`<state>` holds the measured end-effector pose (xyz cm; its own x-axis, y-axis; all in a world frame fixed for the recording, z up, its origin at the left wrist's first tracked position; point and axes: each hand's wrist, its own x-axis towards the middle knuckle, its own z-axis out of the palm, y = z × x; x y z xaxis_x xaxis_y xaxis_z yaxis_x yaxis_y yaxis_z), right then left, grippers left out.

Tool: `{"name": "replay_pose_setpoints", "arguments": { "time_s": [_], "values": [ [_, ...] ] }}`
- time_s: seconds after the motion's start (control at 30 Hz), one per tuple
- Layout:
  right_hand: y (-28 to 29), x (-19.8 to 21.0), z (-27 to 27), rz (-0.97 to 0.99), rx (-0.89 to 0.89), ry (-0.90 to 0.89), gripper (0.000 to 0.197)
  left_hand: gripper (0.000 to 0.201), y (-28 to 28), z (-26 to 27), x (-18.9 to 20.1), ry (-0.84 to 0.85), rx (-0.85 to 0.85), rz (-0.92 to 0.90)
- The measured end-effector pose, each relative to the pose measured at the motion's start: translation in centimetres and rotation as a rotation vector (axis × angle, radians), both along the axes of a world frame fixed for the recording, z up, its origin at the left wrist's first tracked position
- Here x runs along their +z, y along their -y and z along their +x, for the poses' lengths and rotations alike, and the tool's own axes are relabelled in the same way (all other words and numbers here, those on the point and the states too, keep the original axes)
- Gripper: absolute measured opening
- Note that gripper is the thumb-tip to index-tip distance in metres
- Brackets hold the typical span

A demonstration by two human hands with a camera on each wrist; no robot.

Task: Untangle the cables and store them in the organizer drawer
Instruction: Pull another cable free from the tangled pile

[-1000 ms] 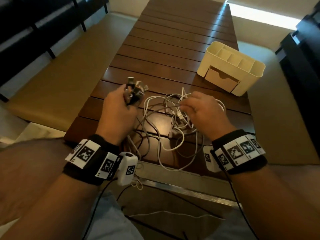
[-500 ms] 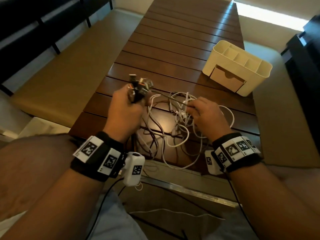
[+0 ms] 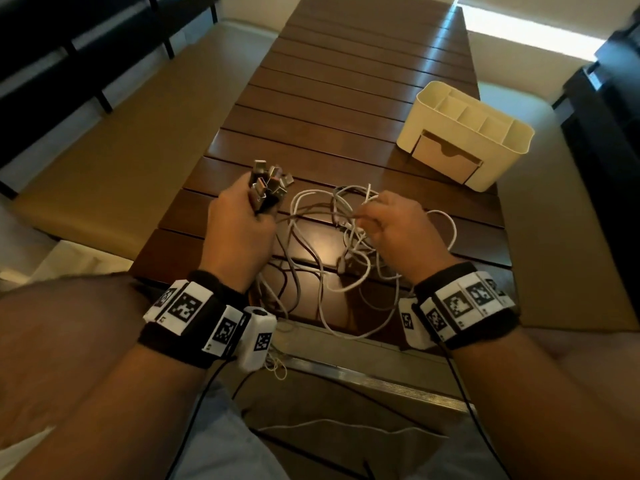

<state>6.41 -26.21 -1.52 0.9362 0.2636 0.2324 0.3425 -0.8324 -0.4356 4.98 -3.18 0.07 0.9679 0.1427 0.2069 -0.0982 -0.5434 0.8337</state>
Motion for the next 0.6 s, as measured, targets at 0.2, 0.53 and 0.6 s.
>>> {"name": "replay_pose_setpoints", "arguments": {
  "time_s": [0.2, 0.53, 0.6],
  "values": [
    [-2.4, 0.3, -0.3, 0.102, 0.113, 0.126, 0.016, 0.020, 3.0, -0.2, 0.4, -0.065, -0.313, 0.113],
    [-0.3, -0.2, 0.4, -0.018, -0.002, -0.133, 0.018, 0.026, 2.0, 0.3, 0.5, -0.011, -0.144, -0.147],
    [1.1, -0.3, 0.6, -0.063, -0.132, -0.142, 0.017, 0.028, 1.3, 0.5, 1.1, -0.043, -0.099, -0.198]
  ]
}}
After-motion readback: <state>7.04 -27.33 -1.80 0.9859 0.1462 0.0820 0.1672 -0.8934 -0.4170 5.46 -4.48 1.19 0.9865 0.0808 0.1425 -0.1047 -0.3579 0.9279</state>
